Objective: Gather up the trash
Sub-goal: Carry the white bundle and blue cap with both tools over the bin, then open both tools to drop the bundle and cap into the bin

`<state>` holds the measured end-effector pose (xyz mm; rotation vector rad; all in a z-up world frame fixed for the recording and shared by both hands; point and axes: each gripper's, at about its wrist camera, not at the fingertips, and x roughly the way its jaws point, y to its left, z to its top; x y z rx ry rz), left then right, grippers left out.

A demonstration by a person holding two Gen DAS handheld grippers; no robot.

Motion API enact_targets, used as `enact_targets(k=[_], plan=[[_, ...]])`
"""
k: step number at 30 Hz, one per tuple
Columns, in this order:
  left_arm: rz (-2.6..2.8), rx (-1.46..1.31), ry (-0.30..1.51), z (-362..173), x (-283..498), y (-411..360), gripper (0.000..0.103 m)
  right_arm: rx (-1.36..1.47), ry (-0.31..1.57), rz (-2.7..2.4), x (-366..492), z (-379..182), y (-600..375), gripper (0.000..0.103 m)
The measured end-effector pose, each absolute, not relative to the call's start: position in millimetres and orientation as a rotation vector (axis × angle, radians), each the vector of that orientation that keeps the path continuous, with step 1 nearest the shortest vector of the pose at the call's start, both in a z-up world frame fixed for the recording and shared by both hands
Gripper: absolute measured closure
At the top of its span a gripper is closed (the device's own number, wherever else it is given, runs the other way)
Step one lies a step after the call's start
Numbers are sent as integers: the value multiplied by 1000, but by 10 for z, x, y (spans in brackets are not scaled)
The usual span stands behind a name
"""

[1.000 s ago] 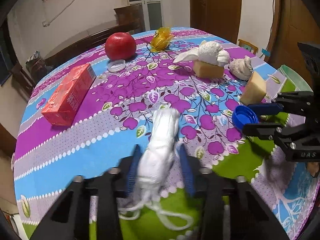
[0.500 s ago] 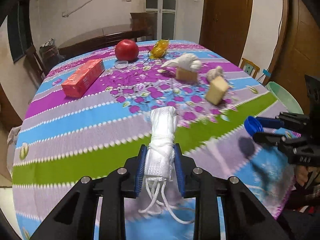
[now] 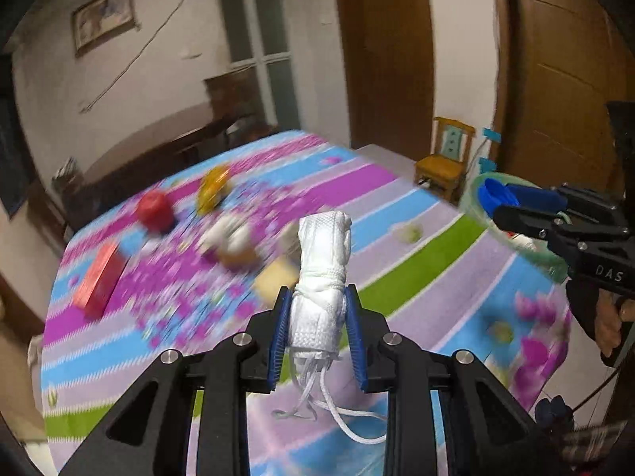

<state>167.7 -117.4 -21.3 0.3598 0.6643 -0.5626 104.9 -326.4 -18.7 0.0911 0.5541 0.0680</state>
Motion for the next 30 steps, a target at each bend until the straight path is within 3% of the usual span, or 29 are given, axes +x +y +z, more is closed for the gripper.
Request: enact_targets(k=[16,30], plan=[[-746,479,608,-18,1701,-3337,74,109,564,-257,702,-92,-4780,65],[-842,571,656,-434,1732,-4543,74,151,639,-404,551,-398,-5496,65]])
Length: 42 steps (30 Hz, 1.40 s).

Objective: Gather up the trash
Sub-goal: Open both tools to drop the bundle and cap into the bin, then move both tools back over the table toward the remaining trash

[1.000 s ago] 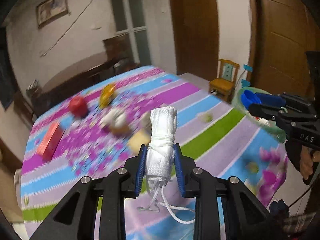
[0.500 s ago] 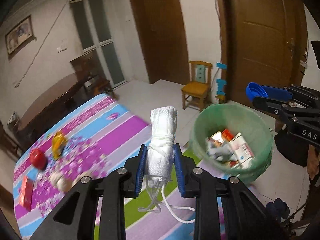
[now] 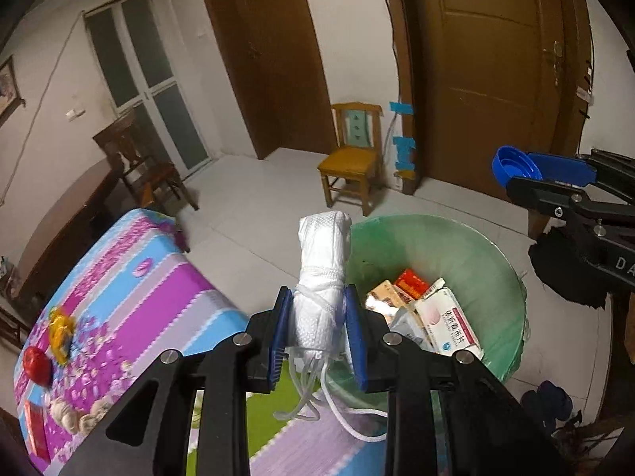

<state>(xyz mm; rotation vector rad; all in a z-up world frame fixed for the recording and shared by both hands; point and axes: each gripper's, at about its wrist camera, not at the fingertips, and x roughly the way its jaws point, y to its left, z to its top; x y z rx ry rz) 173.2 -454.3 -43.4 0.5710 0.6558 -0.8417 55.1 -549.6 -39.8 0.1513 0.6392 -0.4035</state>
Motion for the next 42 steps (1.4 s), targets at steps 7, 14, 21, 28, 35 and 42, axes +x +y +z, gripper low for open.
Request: enact_targets(k=[7,14,21,28,35,42], plan=[[-876,602,695,-693,1738,-4730,74,174,666,-406,543,-564,-5590,65],[-897,595,731,-808,1825,-4764,74,160,676,-392,621,-618,-5614,65],[-917,587,744,-899,1907,-4738,44,141,682,-406,679,-691,-5636,45],[-879,548,731,-862,1944,-4511,44,147,668,-400,659,-694,-5585,45],[-713,423,791,-871,2263,-3828,35,146,597,-334,604,-601,-5302,45],[-627,320,820,-859,2356,-2760,33,143,613,-178,874,-753,-4743,45]])
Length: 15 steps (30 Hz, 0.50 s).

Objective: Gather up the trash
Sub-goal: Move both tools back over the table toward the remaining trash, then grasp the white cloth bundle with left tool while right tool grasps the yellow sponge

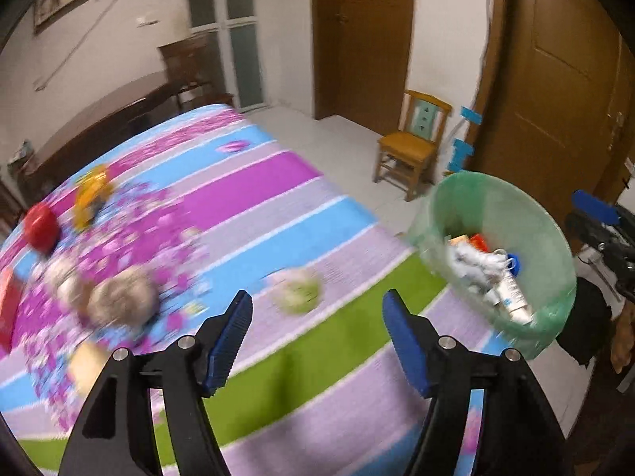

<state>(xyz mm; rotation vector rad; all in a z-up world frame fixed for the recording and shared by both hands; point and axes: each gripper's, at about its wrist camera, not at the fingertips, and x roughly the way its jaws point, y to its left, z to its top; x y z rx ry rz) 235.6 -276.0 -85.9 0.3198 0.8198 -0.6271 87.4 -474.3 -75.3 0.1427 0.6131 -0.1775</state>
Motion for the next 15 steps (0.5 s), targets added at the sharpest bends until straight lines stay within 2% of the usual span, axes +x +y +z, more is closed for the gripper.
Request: enact_targets(k=[5,9,15], plan=[[-523,225,765,-593,2460,-1974,28,165,628,-87,1031,-823,-4392,44],[-370,181,726,-358,2882,-1433,24,195,631,-18,1054,-849,-4103,35],[-355,174,862,-579,3676,-1147,23,217,659,31,1060,-933,-3846,33]])
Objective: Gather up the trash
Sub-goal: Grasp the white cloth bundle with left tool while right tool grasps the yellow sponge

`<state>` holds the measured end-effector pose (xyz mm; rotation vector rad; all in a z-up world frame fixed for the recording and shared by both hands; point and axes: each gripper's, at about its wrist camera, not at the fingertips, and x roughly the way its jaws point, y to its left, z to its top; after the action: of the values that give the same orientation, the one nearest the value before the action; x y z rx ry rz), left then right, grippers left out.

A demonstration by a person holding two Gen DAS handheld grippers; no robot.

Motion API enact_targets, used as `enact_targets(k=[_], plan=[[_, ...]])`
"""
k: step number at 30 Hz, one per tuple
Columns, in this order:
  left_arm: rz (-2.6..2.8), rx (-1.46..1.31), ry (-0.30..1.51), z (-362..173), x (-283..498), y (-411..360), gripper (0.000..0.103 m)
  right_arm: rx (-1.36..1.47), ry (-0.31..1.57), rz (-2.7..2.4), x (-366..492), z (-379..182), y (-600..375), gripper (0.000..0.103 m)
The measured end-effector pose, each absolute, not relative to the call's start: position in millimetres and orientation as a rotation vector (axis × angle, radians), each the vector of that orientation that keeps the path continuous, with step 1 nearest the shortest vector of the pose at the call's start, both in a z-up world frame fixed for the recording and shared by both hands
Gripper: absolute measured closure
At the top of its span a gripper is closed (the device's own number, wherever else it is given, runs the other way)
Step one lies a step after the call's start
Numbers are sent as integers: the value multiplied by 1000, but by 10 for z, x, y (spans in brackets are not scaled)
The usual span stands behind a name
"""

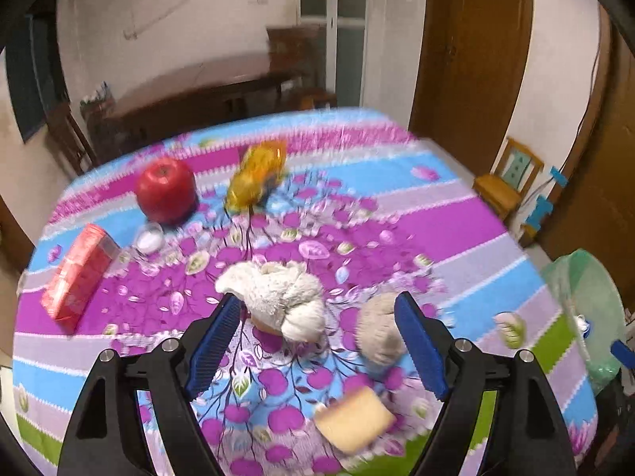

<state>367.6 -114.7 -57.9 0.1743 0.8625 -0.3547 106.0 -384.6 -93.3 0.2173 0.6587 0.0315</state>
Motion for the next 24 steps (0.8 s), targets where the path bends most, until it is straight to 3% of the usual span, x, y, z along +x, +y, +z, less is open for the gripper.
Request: enact_targets(k=[2,5,6,15,24], plan=[[-351,194,886,-711,3809,-1188,23,218,677,40,1091,-975,-3786,33],[-293,187,892,-858,3947,-1152,57,220,695,55,1124,-1024,-3704,33],[-292,159,878,-831,3932,-1079,59,220,698,62,1124,-1032,-3684,33],[-298,19,672,-254,3046,-179,60,210,694,159,1231,-1009,-3439,33],[-265,-34,685,-493,2145,356,60,155,675,368,1687,-846,-2668,33]])
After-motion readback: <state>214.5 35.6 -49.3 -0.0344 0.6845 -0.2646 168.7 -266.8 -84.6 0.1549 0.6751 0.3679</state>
